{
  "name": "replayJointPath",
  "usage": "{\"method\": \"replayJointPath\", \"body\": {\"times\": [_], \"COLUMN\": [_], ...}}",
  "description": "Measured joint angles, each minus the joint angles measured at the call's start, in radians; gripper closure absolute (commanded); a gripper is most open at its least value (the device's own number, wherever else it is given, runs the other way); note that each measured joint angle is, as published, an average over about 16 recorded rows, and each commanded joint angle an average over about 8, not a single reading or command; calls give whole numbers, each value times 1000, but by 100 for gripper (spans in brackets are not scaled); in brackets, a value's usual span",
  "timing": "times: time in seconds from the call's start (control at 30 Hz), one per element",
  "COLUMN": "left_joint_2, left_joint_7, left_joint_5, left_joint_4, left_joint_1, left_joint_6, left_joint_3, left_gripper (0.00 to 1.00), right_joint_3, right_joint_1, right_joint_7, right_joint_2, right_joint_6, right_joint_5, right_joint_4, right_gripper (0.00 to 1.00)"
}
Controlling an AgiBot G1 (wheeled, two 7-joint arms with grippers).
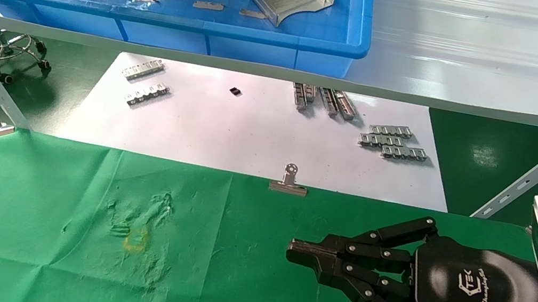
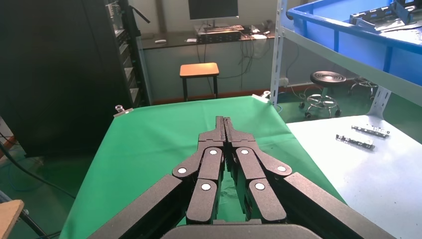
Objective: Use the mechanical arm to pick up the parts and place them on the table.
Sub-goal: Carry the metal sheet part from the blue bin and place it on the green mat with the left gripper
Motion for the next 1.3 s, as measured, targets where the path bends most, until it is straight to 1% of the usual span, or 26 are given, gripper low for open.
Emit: {"method": "replayJointPath", "body": {"times": [0.3,0.5,0.7,0.87,1.0,1.13,1.3], "left_joint_2": [-67,-116,-164,-217,-272,-336,-409], "left_joint_7": [46,110,183,234,255,269,289], "left_joint_5": [-19,-20,-27,-64,-128,-204,-283], "left_joint_4": [-28,-56,-114,-218,-336,-468,-612], "left_joint_1": [-21,-25,-9,35,90,153,226], "left_joint_6": [223,399,528,579,587,588,583], "left_joint_3": [-11,-8,9,44,93,163,274], "left_gripper": [100,100,100,100,100,100,100], "right_joint_3": [0,0,-1,-1,-1,-1,-1], "right_joint_1": [0,0,0,0,0,0,0], "right_joint_7": [0,0,0,0,0,-1,-1], "right_joint_2": [0,0,0,0,0,0,0], "right_joint_6": [0,0,0,0,0,0,0], "right_joint_5": [0,0,0,1,1,1,1], "right_joint_4": [0,0,0,0,0,0,0], "right_gripper": [100,100,100,100,100,100,100]}}
